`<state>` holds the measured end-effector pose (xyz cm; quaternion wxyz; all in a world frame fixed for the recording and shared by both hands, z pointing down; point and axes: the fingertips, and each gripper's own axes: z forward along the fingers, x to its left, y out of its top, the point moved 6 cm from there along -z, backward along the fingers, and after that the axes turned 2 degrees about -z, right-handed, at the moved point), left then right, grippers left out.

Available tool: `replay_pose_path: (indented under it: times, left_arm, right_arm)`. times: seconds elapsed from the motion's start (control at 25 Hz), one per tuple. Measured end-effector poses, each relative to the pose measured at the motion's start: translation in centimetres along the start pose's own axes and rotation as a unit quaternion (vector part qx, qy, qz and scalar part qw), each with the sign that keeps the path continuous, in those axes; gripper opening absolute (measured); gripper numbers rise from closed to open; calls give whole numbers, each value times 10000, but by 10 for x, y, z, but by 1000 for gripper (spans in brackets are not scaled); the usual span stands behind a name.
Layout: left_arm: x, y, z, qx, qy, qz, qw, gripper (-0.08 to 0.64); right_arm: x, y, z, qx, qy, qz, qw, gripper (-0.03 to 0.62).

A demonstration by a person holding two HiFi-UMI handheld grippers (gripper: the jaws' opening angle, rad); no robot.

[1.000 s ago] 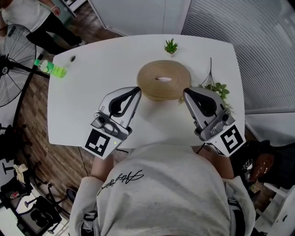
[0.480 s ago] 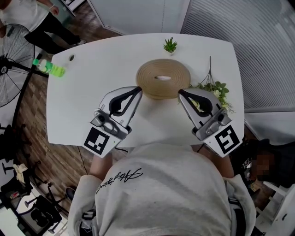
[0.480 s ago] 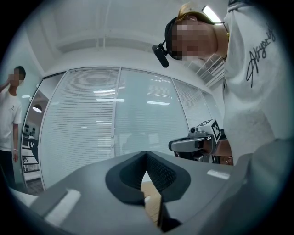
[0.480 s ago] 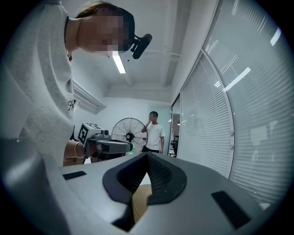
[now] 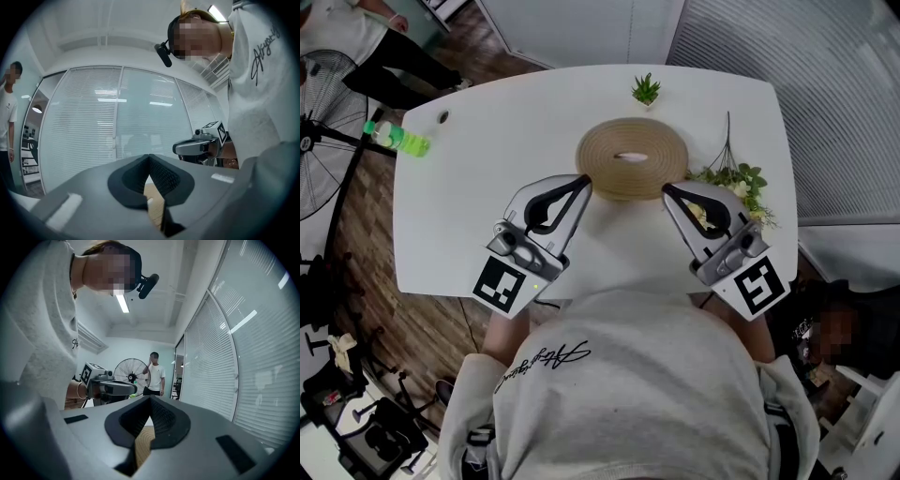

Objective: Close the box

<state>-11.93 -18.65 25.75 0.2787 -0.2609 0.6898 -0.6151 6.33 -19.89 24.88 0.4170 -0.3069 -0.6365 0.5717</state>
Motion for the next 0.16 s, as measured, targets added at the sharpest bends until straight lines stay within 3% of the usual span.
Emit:
replay_pose_path:
  times: [0.16]
  left_arm:
    - [2, 1, -1, -30, -5, -40, 10000, -2]
  right_arm:
    - [0, 1, 0, -14, -38, 24, 10000, 2]
